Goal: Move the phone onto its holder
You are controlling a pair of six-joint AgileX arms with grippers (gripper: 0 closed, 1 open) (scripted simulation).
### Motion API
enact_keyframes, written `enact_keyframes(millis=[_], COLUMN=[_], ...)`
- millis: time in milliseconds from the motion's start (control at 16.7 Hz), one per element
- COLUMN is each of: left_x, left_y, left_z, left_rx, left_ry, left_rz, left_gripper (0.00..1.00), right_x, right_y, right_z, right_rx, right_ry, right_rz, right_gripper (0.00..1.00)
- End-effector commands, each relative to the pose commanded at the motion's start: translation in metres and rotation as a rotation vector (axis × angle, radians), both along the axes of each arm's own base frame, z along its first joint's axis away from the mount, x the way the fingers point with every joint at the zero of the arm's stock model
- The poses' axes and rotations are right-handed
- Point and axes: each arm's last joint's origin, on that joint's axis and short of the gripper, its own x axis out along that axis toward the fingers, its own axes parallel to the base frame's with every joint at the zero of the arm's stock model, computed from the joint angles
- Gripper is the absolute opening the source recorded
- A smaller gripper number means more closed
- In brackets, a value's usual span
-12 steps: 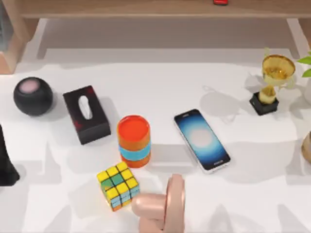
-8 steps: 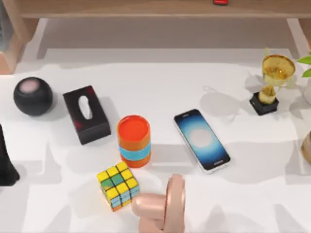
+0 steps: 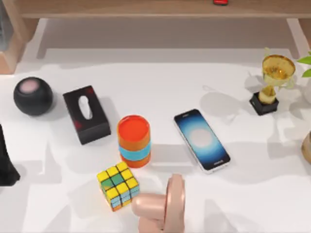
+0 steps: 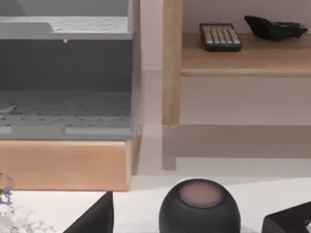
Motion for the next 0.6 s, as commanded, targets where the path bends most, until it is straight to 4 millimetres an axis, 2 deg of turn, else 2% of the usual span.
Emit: enact_keyframes(millis=[180,300,420,600], left_x=[0.0,0.0,0.0,0.0], left_y=[0.0,0.0,0.0,0.0], left_z=[0.0,0.0,0.0,0.0], left_rx=[0.0,0.0,0.0,0.0], left_ry=[0.0,0.0,0.0,0.0], left_rz=[0.0,0.0,0.0,0.0], left_gripper=[1.0,1.0,1.0,1.0], right_x=[0.036,0.071,0.111,0.169], right_y=[0.015,0.03,0.052,0.093], right_z=[0.045,0.064,0.069,0.047], right_rx=[-0.023,-0.049,-0.084,-0.152], right_ry=[0.159,0.298,0.459,0.723], right_rz=[0.051,0.089,0.127,0.179], right_gripper=[1.0,1.0,1.0,1.0])
